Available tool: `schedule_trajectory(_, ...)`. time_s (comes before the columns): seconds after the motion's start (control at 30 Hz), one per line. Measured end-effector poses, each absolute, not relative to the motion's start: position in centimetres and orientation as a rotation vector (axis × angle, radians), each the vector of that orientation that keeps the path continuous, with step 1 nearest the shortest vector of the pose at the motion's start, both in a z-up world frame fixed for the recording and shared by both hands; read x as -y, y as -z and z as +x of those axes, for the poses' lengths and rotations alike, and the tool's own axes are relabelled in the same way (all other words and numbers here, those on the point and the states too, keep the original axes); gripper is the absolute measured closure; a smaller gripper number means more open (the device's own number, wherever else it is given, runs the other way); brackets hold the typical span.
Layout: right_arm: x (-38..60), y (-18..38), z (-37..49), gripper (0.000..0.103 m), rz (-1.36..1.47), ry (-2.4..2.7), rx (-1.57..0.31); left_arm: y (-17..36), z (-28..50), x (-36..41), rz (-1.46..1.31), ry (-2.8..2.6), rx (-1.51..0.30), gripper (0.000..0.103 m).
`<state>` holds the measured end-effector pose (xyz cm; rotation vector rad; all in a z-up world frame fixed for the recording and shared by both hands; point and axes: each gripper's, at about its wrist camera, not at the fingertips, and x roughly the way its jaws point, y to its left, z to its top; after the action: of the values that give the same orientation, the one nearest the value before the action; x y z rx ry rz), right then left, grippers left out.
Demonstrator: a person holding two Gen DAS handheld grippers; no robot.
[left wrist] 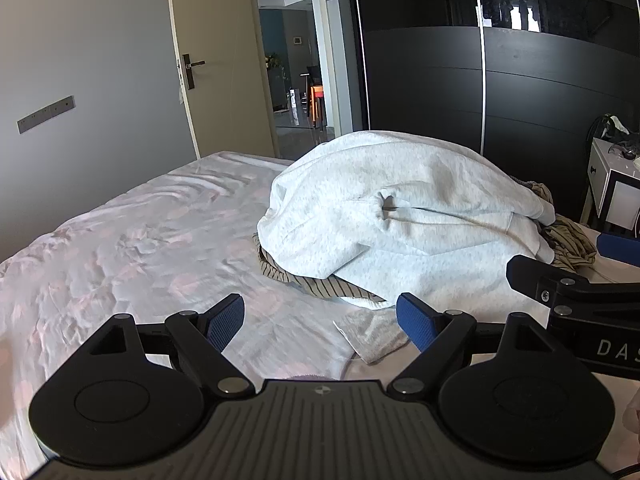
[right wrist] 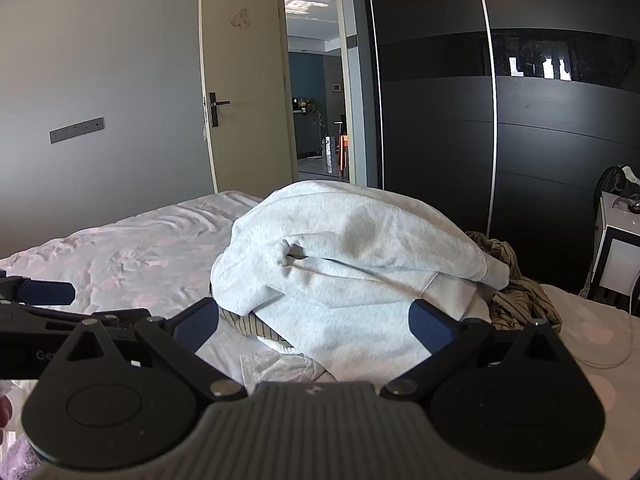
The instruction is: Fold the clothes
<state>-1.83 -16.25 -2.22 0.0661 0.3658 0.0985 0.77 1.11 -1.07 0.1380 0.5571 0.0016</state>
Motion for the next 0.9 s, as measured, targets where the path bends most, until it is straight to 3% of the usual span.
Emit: schedule_trajectory(0.9,15.7,3.5,1.2,0.002,0.027,-0.162,-0.433,3.5,4.2,-2.2,0.107,0.021,-0.667,0.02)
